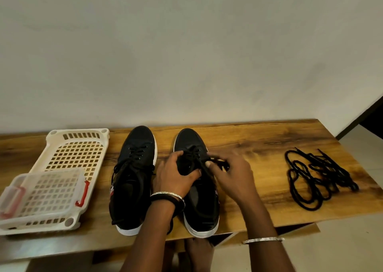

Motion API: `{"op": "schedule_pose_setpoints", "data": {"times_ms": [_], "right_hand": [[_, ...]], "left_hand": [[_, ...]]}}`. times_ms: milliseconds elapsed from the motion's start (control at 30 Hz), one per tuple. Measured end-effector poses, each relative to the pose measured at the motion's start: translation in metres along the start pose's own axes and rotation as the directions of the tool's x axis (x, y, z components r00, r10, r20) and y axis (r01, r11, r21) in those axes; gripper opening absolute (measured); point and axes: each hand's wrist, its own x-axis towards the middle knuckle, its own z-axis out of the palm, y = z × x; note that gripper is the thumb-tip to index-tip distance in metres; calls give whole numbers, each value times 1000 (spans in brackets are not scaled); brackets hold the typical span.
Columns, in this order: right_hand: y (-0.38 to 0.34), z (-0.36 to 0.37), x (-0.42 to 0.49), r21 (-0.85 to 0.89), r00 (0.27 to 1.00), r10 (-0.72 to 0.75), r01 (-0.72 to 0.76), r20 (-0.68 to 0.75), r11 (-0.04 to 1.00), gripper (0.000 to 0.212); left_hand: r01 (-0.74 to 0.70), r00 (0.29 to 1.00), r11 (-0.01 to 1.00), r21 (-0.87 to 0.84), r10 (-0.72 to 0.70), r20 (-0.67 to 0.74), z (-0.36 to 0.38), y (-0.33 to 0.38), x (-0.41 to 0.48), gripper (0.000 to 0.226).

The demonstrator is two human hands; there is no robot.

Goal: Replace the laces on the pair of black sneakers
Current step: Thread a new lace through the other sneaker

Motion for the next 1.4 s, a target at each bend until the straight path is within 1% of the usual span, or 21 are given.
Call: {"op": "schedule_pose_setpoints", "data": {"times_ms": [33,67,167,233,300,400,500,600,633,700,767,800,833,900,933,1000,1067,1133,1233,1300,1400], "right_hand": [[-3,6,0,-72,999,-28,31,36,997,24],[-5,9,-1,-92,999,-39,41,33,995,22],[-9,11,-3,-107,1000,-12,10,-15,994,4],[-10,13,-3,-138,1000,19,-17,9,990,4],[-9,14,-2,-64,998,59,-61,-33,996,8],[-8,11,1,186,965,211,-181,-156,966,14],[-9,11,1,353,922,373,-315,-106,881,14],[-11,9,1,506,867,499,-429,-5,749,18],[-11,7,0,529,853,521,-451,19,719,18],[-8,6,0,519,840,541,-480,40,707,18],[-4,6,0,477,836,547,-495,35,726,18],[-3,6,0,468,835,549,-497,30,731,17],[-3,6,1,474,835,550,-494,26,728,17],[-3,5,1,500,833,553,-490,25,714,16],[-4,6,1,499,832,554,-492,27,713,16],[-4,7,1,483,832,554,-495,25,722,16],[-3,8,1,476,831,555,-495,17,727,16],[-1,7,2,505,820,571,-504,26,701,16],[1,6,2,556,798,601,-522,50,647,17],[1,6,2,557,792,610,-522,35,645,16],[3,9,1,544,791,612,-512,-4,664,16]], "left_hand": [[-5,1000,1000,1,5,-3,0,0,0,77],[-7,1000,1000,-1,7,-3,0,1,0,77],[-13,1000,1000,-10,13,5,0,0,1,81],[-6,1000,999,-33,6,14,-1,0,1,82],[7,1000,999,-53,-6,25,-2,-2,1,79],[13,999,997,-77,-10,48,-5,0,-1,75],[34,997,994,-106,-26,77,-5,1,-2,72],[42,996,991,-129,-31,89,-7,4,-4,71],[40,996,991,-128,-29,89,-8,5,-4,72],[59,992,988,-146,-41,123,-12,6,-6,79],[149,971,962,-230,-98,216,-18,7,-7,92],[217,956,930,-297,-142,256,-22,9,-7,95],[270,945,889,-371,-169,281,-25,9,-6,89],[294,944,853,-431,-191,268,-29,8,-4,50],[255,959,877,-407,-176,222,-28,6,-3,32],[144,986,945,-294,-110,127,-25,1,-1,11],[80,996,971,-225,-71,49,-21,-2,-1,9],[74,997,972,-224,-73,16,-18,-4,2,12],[142,990,945,-294,-131,57,-18,-5,6,10],[183,983,925,-333,-170,69,-17,-8,8,12],[234,971,892,-387,-236,43,-14,-8,11,16]]}}
